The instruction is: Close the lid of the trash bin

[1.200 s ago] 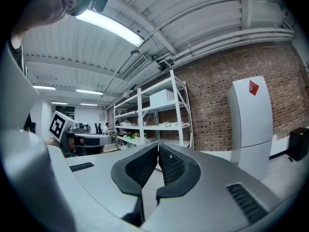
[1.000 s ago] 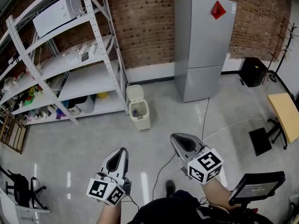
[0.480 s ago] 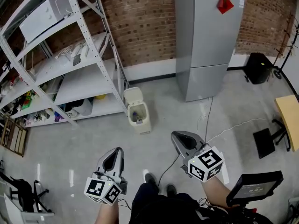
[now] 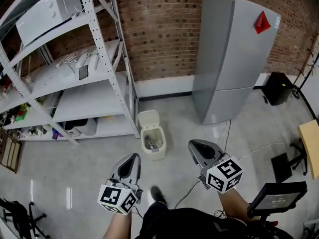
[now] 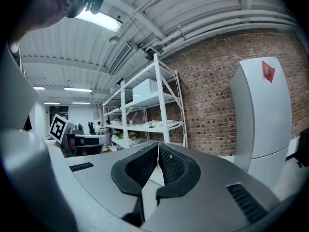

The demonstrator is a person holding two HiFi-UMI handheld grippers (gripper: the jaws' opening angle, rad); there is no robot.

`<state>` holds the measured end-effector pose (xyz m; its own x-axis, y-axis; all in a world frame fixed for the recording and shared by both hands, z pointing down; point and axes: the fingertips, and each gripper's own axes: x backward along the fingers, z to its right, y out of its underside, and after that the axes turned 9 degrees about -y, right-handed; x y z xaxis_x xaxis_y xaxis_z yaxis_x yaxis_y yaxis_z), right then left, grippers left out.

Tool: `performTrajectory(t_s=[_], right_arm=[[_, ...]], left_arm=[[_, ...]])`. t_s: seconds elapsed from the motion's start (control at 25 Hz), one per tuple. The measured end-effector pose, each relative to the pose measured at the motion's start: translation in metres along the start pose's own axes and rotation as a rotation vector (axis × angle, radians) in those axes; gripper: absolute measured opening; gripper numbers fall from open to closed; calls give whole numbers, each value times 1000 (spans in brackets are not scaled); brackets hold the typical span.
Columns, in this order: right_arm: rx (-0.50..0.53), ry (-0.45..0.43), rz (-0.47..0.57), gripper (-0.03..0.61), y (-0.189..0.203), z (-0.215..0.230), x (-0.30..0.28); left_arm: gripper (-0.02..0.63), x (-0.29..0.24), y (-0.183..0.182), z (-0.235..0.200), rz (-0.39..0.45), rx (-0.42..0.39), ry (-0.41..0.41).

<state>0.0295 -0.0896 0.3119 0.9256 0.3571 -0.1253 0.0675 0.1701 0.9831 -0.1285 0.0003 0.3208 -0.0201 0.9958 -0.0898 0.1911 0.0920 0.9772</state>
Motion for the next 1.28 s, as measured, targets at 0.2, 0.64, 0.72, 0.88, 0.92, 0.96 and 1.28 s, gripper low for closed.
performTrajectory(t_s=[0.2,0.64,0.72,0.88,0.92,0.96,1.28], right_arm=[[-21,-2,-17,9,-22,27,-88],[17,-3,-75,9,-30,84,-199],[12,-19,-79,9,-25,100,-217],[-37,-37,-83,9,-16,141,-254],[-45,-46,-86,9,-14,152,-263],[-46,-57,-86,9,-14,162,-271],[-21,-144,-84,9,-34,247,-327]], left_arm=[[-2,-49,-25,-77,20,-13,-50],[-2,-144,-30,-149,-10,-28,-11],[-2,-165,-29,-155,-20,-15,-6],[-2,-216,-22,-163,-33,22,66],[-2,-229,-17,-165,-44,52,79],[-2,-243,-13,-168,-58,77,75],[-2,-349,-19,-181,-117,94,-16]])
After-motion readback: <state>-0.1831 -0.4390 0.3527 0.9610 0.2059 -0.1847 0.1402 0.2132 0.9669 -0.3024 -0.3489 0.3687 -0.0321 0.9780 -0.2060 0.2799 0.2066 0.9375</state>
